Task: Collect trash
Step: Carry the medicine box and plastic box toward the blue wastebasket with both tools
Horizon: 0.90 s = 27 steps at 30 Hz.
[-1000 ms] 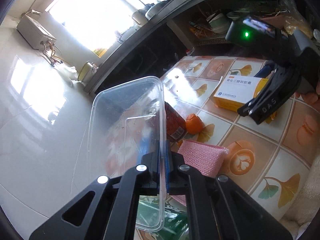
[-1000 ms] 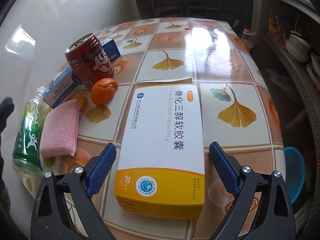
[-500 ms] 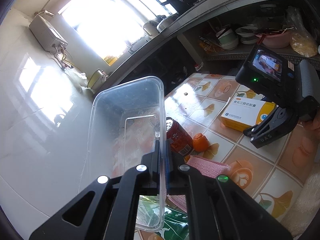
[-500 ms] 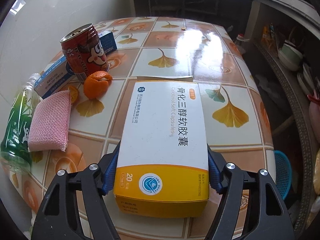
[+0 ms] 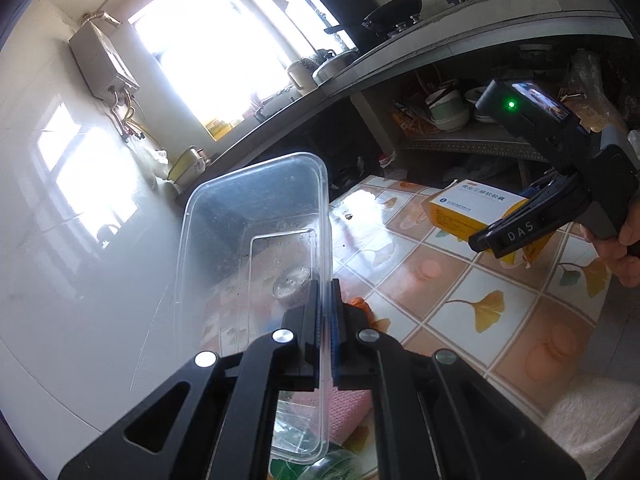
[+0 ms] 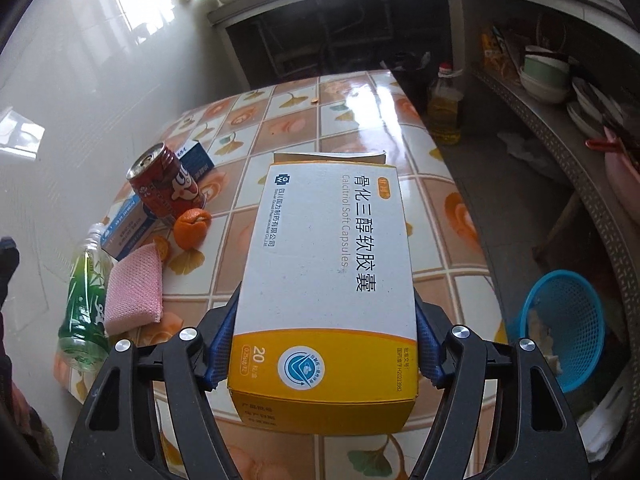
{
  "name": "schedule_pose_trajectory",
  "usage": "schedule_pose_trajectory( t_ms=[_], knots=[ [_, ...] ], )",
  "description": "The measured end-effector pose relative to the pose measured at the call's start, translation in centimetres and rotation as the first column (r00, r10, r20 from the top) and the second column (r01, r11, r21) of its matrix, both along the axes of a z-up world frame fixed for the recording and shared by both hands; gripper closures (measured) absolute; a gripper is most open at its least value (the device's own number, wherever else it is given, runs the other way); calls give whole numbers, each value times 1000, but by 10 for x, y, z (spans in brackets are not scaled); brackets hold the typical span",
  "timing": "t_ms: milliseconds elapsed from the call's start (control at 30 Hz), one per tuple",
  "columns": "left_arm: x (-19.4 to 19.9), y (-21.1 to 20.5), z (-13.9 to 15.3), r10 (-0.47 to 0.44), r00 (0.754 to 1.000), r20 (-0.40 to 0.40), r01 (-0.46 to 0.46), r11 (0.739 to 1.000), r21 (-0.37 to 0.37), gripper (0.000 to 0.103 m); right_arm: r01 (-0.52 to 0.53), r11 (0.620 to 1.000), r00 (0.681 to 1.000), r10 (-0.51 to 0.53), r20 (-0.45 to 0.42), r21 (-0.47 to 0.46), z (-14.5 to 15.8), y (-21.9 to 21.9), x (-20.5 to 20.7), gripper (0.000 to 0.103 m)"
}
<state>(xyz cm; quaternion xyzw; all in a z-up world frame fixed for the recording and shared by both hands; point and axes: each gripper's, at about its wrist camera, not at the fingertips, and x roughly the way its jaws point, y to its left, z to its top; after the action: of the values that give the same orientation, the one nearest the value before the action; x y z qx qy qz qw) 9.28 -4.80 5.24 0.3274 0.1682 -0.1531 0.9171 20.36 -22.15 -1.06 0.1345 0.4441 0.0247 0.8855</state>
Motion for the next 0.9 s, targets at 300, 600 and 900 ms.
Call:
schedule_pose_trajectory(
  t_ms=[300, 600, 900],
  knots=[
    [-16, -43, 13, -148, 989, 19, 148, 989, -24, 100, 196, 980, 979, -197, 60, 26, 25, -75, -69, 35],
    [-13, -157, 10, -414, 896, -163, 407, 910, -77, 100, 535, 842, 845, -534, -34, 69, -17, -195, -168, 35],
    [19, -336, -28, -536, 635, -556, 521, 829, -204, 100, 685, 712, 727, -656, -204, 154, -101, -253, -213, 35]
  ],
)
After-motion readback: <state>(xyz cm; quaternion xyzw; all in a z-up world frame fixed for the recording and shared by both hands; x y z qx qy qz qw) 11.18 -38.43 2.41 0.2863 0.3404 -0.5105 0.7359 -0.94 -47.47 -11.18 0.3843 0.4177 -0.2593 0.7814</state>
